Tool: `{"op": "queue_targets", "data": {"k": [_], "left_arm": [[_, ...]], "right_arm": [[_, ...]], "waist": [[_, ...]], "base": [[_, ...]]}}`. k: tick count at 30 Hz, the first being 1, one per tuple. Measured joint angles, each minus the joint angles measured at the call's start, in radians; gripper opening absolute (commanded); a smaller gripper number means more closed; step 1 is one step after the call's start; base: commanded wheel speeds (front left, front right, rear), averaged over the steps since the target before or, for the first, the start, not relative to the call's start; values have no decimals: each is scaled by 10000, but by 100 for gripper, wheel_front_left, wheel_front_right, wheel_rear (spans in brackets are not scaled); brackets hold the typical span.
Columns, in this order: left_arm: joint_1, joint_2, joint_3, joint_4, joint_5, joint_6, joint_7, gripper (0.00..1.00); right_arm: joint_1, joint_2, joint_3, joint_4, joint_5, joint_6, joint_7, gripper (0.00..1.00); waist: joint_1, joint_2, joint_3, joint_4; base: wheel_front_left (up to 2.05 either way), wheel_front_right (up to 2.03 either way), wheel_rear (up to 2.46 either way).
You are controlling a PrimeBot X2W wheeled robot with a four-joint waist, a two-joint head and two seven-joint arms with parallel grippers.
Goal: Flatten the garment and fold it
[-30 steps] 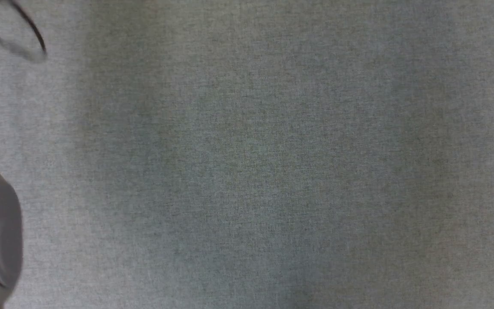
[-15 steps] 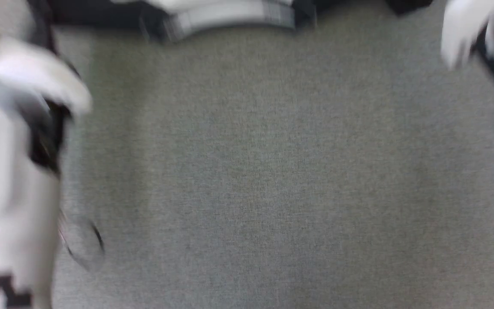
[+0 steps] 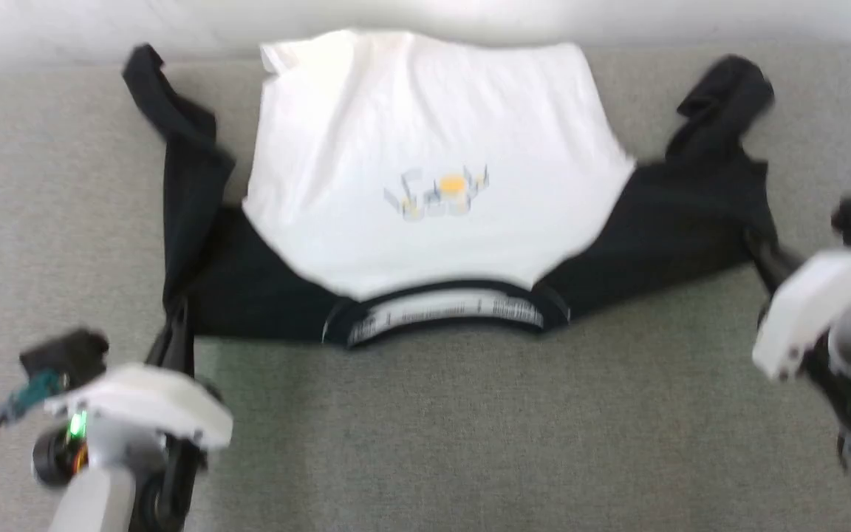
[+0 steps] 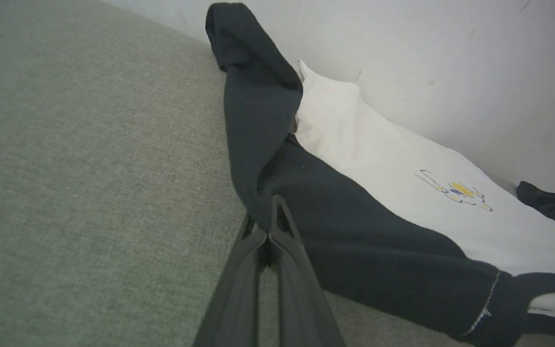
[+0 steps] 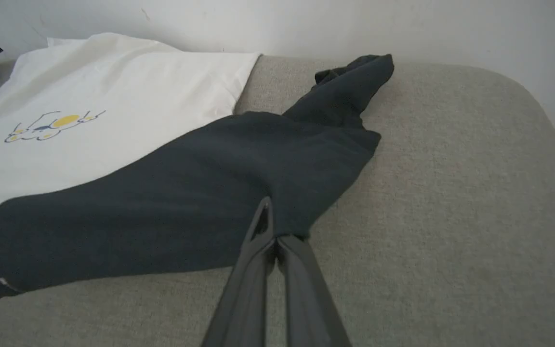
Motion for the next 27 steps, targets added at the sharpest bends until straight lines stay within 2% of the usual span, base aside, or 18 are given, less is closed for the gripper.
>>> {"op": "queue_targets", "data": {"k": [8,15,21,27], "left_arm": [[1852,29,38,-1417,-6,642,573,0],[3162,326,-48,-2282,67,1099,1302,0],[3887,316,-376,-2387,56,1233,1749,0],[3869,44,-606,-1597,6,1151,1547,0]], "right_arm": [[2488,1152,-1218,-2608,-667,0,1580,0],[4009,1760,-1845,-3868,-1020,2,2493,0],[4937,1942,-2065,-3563,-1154,2,2786,0],[4994,1979,-1837,-2148,-1066,-2,1988,0]], "waist": [[2,0,-613,123],[3,1,-913,136],[3,1,-989,127],[4,1,-948,120]], "base": [[0,0,0],[0,0,0],[0,0,0],[0,0,0]]}}
